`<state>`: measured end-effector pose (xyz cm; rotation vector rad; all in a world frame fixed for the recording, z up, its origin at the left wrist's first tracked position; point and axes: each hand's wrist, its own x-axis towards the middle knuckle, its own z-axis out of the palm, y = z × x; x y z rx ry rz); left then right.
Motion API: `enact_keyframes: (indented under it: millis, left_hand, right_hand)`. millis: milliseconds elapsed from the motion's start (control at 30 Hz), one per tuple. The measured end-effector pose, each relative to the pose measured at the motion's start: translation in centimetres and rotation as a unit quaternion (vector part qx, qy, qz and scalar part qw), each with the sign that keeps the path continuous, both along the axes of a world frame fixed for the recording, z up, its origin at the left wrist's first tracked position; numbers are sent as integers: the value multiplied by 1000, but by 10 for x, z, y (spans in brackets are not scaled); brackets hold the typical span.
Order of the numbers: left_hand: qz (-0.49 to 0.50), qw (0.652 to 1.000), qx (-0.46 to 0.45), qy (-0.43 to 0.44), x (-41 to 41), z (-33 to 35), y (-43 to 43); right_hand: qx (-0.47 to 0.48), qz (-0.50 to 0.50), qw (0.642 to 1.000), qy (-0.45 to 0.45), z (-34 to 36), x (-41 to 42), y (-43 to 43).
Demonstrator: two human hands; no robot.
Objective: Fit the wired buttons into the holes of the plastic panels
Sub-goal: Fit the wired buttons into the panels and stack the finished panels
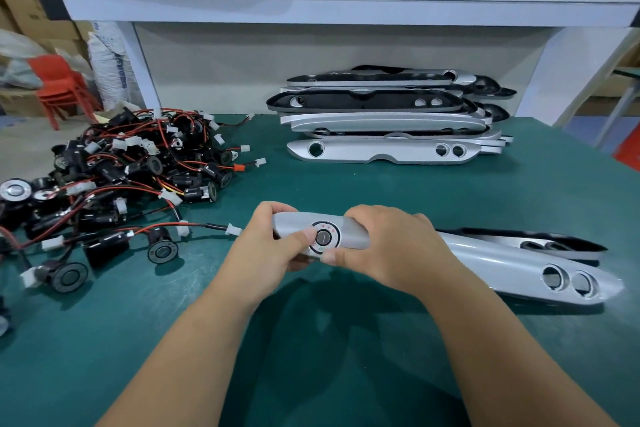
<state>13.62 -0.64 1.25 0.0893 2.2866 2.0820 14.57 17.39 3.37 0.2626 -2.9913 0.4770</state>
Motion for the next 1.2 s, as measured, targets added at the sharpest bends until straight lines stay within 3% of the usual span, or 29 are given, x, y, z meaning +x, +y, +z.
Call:
enact_keyframes:
  millis: [167, 300, 500, 733, 900, 1000, 1200]
  left_hand:
    - [28, 998, 55, -35, -4, 1, -2]
    - [-41, 999, -6, -22, -2, -1, -6]
    - [-17, 988, -148, 37, -1, -1, -5]
    - [-6, 985, -162, 57, -4, -7, -3]
    - [-35, 982, -180, 54, 1, -8, 2]
    - [-3, 981, -178, 75, 2, -8, 5]
    - [43, 989, -106, 95, -1, -10, 3]
  right_hand:
    - [34, 12, 999, 11, -6, 10, 11]
    - [54, -7, 998, 29, -10, 13, 11]
    - [70, -72, 995, -29, -16, 20, 50]
    - [83, -231, 969, -35, -35, 52, 156]
    - [53, -264, 963, 26, -49, 68, 200]
    - [49, -251, 963, 86, -50, 68, 199]
    - [26, -237, 956, 172, -45, 72, 189]
